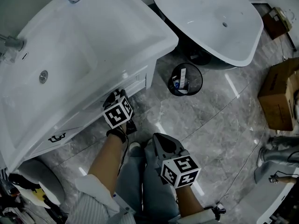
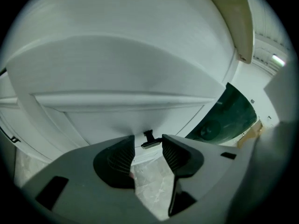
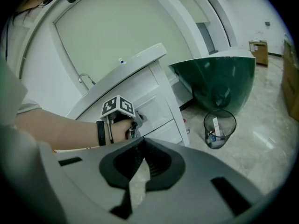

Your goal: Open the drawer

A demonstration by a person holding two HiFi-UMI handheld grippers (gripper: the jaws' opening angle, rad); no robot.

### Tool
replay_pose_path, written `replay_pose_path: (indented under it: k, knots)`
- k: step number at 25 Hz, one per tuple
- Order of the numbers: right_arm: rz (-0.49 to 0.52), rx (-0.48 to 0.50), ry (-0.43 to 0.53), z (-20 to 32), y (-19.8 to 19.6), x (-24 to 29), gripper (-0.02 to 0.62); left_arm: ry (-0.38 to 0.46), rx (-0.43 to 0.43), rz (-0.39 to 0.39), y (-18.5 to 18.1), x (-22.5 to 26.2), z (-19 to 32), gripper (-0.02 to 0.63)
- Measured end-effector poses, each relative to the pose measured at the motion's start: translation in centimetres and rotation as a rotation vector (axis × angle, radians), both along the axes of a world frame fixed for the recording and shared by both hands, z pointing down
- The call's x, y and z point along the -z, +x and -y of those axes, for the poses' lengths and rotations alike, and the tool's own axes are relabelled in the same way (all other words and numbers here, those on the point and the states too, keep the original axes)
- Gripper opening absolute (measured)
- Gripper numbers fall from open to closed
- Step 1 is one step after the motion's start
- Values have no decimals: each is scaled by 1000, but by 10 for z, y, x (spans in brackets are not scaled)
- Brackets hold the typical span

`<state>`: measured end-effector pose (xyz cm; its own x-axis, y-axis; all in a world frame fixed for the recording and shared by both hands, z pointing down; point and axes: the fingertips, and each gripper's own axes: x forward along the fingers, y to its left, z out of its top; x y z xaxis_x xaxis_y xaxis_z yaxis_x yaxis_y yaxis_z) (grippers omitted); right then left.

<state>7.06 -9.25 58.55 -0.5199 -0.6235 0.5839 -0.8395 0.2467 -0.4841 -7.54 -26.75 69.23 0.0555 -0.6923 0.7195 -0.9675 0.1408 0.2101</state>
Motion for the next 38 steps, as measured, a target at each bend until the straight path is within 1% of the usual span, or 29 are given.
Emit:
replay_pose_path:
  k: [4, 8, 14, 24, 38]
  knots:
    - [-10, -7, -5, 5, 6, -4, 9, -19, 18, 2, 1, -5, 1, 187]
    - [-19, -11, -9, 8, 9, -6, 9, -32, -28, 29, 5, -4, 3, 144]
    - [-30, -10, -24, 5, 9, -12, 9, -26, -75, 47, 7, -3, 4, 136]
    - [-63, 6, -55, 16, 3, -26, 9, -9, -71, 61, 8, -3, -1, 132]
    - [-144, 66, -142, 27, -10, -48, 9, -29, -95, 58, 21, -4, -28, 130]
